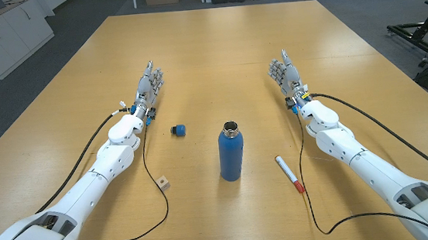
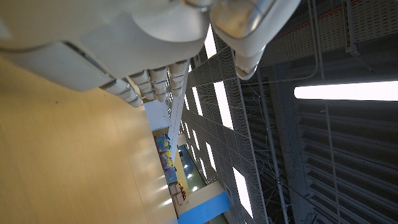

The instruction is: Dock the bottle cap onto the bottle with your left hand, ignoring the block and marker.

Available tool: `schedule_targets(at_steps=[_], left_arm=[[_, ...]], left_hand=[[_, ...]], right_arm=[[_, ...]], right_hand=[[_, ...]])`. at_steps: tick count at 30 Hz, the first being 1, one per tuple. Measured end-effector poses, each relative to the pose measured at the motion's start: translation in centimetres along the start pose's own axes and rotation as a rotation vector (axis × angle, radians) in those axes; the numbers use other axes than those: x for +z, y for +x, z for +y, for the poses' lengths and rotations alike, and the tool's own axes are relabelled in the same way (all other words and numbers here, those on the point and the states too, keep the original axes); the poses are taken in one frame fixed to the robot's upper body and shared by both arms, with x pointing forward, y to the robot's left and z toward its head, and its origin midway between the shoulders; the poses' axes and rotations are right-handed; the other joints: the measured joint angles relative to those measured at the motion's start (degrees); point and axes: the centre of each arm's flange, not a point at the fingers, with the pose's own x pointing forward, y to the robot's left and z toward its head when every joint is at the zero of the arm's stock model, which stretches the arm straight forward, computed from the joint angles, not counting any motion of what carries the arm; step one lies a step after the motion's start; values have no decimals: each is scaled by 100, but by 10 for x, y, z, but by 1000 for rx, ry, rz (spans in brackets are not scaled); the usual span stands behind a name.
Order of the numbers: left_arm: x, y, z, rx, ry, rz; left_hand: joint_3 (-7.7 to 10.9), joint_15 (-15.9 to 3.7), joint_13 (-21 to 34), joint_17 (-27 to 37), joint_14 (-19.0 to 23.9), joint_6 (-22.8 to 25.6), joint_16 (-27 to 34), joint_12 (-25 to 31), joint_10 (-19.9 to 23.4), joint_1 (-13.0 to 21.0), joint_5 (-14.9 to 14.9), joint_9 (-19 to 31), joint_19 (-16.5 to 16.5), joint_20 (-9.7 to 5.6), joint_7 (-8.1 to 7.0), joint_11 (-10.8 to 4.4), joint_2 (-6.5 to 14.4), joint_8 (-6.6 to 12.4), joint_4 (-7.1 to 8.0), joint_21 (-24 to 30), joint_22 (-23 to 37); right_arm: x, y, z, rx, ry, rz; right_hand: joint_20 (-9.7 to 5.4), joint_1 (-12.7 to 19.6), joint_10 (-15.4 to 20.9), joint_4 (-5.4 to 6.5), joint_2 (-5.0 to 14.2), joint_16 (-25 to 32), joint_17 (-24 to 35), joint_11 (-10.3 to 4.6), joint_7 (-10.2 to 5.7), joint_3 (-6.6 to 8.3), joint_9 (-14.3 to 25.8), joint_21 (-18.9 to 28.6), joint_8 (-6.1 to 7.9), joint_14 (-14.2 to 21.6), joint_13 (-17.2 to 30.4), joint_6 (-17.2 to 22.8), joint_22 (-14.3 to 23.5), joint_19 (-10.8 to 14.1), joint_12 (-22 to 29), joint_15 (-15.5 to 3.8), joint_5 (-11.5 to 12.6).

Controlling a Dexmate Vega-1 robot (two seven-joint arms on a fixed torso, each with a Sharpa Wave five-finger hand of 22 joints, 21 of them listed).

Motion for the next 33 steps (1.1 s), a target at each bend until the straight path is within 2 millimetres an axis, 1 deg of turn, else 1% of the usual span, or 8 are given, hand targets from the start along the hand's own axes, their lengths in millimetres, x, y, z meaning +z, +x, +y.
schedule_targets(at_steps=[8,10,12,18,23,27,29,33], left_arm=[[3,-7,-2,4,5,-11],[5,-10,-2,9,8,-16],[5,-12,-2,10,10,-18],[8,-22,-2,16,20,-23],[10,-31,-2,19,28,-26],[11,-38,-2,21,32,-28],[13,-43,-3,19,35,-30],[17,-51,-4,20,44,-36]], left_hand=[[0,-31,0,-13,31,31,0,0,32,0,0,0,0,0,-31,-28,0,0,0,15,0],[0,-40,0,-13,40,57,0,33,59,0,0,-1,0,0,-49,-18,0,42,0,15,0],[-1,-39,0,-13,40,91,0,33,59,0,0,-1,11,-10,-31,-19,0,45,0,15,-1],[-1,-70,-1,-13,70,116,0,33,110,0,0,-1,48,-13,-56,-28,1,45,0,15,-1],[17,-100,-1,-12,101,152,0,55,132,0,-1,-1,52,-8,-32,-50,1,45,-18,15,-1],[24,-100,-1,-12,101,152,0,55,162,26,-1,-1,80,3,-31,-19,26,45,-25,15,-1],[24,-100,-1,-12,101,152,44,54,182,32,-1,-1,101,-18,-31,-39,32,45,-25,15,-2],[24,-100,-1,-12,101,173,44,54,181,32,-3,-1,102,-18,-53,-39,32,45,-25,15,-2]], right_arm=[[1,-3,-2,-8,0,-3],[1,-5,-2,-9,-1,-3],[2,-5,-1,-10,-2,-8],[5,-8,1,-8,-10,-17],[7,-10,3,-7,-16,-22],[8,-11,4,-7,-18,-25],[9,-12,4,-7,-19,-27],[10,-14,5,-5,-20,-27]], right_hand=[[0,0,0,0,0,0,0,0,0,0,0,0,0,0,0,0,0,0,0,0,0],[0,0,5,0,0,0,0,-5,-1,0,0,0,0,0,-11,0,0,0,23,0,0],[0,3,34,0,3,0,0,-33,12,0,0,0,0,0,-18,13,0,0,23,0,0],[-30,30,63,0,30,39,0,-5,0,0,0,-1,0,64,-18,44,-1,37,44,-2,0],[-11,30,84,0,30,39,0,-26,29,0,-1,-1,0,84,-37,73,-1,55,43,-22,0],[-11,30,83,0,30,39,0,-26,29,0,-1,-1,0,84,-45,73,-1,55,43,-22,0],[-11,53,83,0,53,38,0,-26,29,0,-1,-1,0,84,-45,73,-1,55,43,-22,0],[-11,53,114,1,53,38,-1,5,29,-1,-1,-1,0,84,-45,73,-1,55,43,-22,0]])
